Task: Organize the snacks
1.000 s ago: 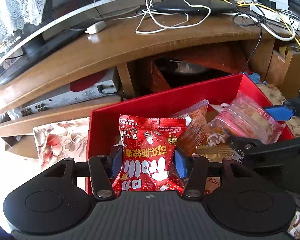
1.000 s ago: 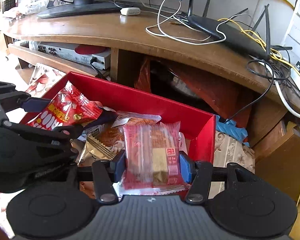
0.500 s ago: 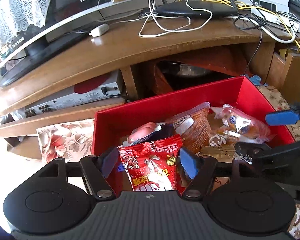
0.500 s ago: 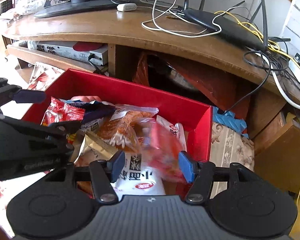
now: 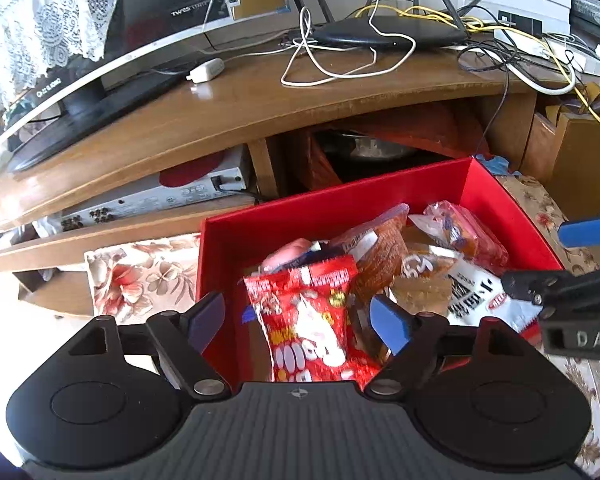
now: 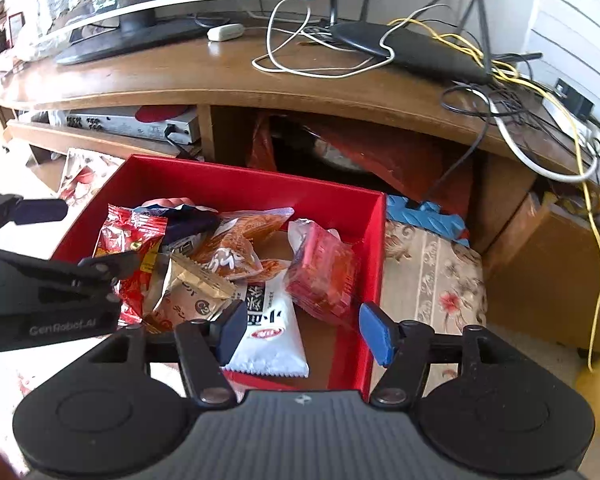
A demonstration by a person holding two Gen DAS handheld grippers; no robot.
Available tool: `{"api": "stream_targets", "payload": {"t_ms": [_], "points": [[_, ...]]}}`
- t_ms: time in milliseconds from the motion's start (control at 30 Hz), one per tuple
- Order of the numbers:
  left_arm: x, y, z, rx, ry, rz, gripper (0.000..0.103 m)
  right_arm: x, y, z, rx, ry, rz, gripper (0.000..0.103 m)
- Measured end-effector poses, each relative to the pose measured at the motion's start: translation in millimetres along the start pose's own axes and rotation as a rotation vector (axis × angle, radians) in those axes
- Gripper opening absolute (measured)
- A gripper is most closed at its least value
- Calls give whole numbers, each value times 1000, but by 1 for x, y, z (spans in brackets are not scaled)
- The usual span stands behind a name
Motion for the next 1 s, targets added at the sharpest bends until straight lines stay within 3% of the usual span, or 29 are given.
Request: {"api": "stream_targets", "payload": {"t_ms": [1000], "points": [[-71, 69, 13, 10, 46, 10, 95, -80, 59, -24, 59, -54, -13, 63]]}}
Point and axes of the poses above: each gripper's, at about its wrist camera, not at the fingertips, and y roughly against the way its jaws point, z to its right, x to its top, the point moved 3 cm from there along -y, roughly the way its jaws point, and after that the axes turned 7 degrees about -y, right-handed, at the moved point
